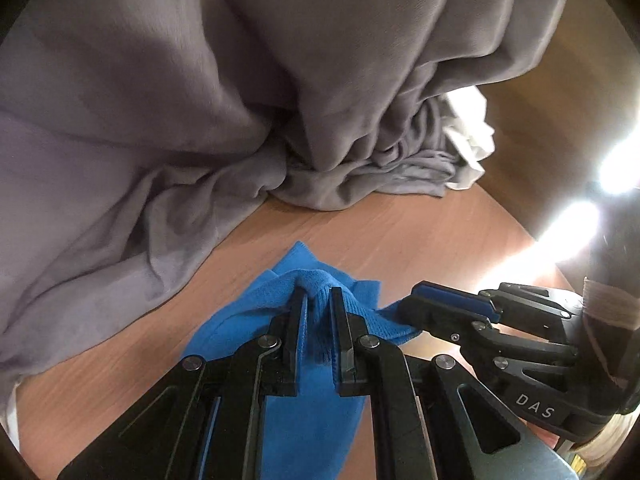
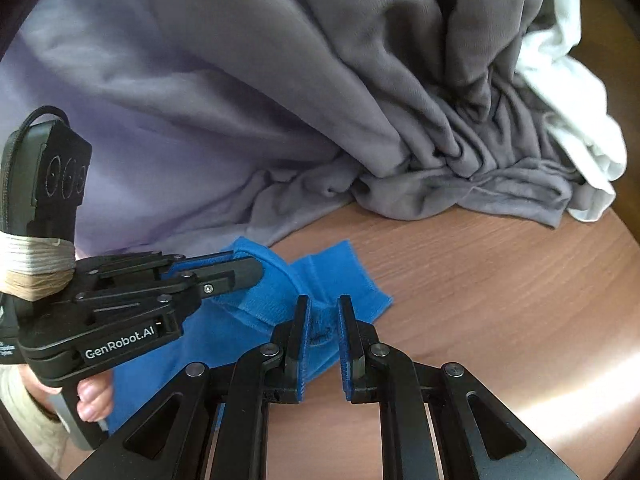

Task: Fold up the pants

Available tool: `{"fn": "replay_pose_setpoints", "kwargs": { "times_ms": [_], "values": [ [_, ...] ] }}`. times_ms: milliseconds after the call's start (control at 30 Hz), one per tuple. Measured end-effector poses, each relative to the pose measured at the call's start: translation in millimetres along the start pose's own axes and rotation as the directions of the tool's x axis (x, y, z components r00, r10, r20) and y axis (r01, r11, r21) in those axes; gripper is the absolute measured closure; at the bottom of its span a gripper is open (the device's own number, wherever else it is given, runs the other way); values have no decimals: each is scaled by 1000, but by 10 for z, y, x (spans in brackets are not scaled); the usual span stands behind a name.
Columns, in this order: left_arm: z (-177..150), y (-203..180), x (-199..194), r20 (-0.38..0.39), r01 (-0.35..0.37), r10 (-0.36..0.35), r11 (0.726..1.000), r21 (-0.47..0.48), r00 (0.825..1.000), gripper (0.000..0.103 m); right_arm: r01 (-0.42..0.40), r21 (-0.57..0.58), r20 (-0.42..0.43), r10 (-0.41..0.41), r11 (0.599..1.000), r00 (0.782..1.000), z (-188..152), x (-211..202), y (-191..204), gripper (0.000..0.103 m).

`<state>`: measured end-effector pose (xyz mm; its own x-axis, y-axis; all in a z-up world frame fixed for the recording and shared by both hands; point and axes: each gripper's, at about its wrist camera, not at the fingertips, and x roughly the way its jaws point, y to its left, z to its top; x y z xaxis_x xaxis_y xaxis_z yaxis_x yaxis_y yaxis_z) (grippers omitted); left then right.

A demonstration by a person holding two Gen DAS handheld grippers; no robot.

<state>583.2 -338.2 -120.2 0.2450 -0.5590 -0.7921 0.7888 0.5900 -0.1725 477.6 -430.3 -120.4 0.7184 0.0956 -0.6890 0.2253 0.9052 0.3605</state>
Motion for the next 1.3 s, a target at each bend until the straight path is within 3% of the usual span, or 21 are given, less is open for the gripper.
{"fn": "replay_pose_setpoints", "kwargs": {
  "times_ms": [200, 233, 267, 300, 367, 433, 567, 700, 867, 1067, 1233, 1300],
  "values": [
    [122, 81, 226, -21, -25, 24, 999, -30, 999, 89, -7, 21, 0, 7, 1000, 1000, 77, 231, -142, 88],
    [140, 97, 249, -21, -35, 34, 999, -32, 999, 89, -2, 31, 5, 2, 1000, 1000, 96, 237, -172, 86],
    [163, 113, 262, -22, -38, 37, 999, -37, 999, 86, 12, 38, 9, -12, 999, 1000, 118, 242, -199, 77],
    [176, 129, 267, -21, -51, 50, 998, -42, 999, 81, 33, 43, 13, -33, 999, 999, 137, 233, -229, 67],
    [196, 148, 217, 10, -75, 75, 996, -40, 997, 49, 46, 52, 35, -48, 998, 998, 140, 175, -285, 65],
    [219, 146, 110, 53, -93, 94, 995, -22, 994, 41, 55, 49, 35, -56, 997, 998, 111, 133, -304, 65],
    [220, 147, -71, 94, -122, 119, 992, 18, 988, 41, 49, 41, 16, -50, 998, 999, 36, 151, -345, 65],
    [95, 218, -66, 53, -135, 133, 990, 40, 990, 41, 22, 29, -11, -22, 999, 1000, -8, 266, -318, 65],
    [-235, 400, -68, -11, -124, 123, 991, -54, 992, 42, 13, 26, -54, -12, 1000, 998, 26, 492, -313, 65],
    [-575, 475, -70, -56, -141, 136, 985, -101, 989, 42, 29, -3, -61, -29, 1000, 998, 48, 621, -273, 62],
    [-701, 574, 37, -72, -149, 140, 978, -149, 988, 42, 33, -26, -72, -35, 999, 997, 52, 700, -202, 69],
    [-703, 538, 67, -63, -174, 167, 975, -136, 984, 39, 20, -9, -72, -21, 1000, 997, 66, 718, -219, 78]
  ]
}}
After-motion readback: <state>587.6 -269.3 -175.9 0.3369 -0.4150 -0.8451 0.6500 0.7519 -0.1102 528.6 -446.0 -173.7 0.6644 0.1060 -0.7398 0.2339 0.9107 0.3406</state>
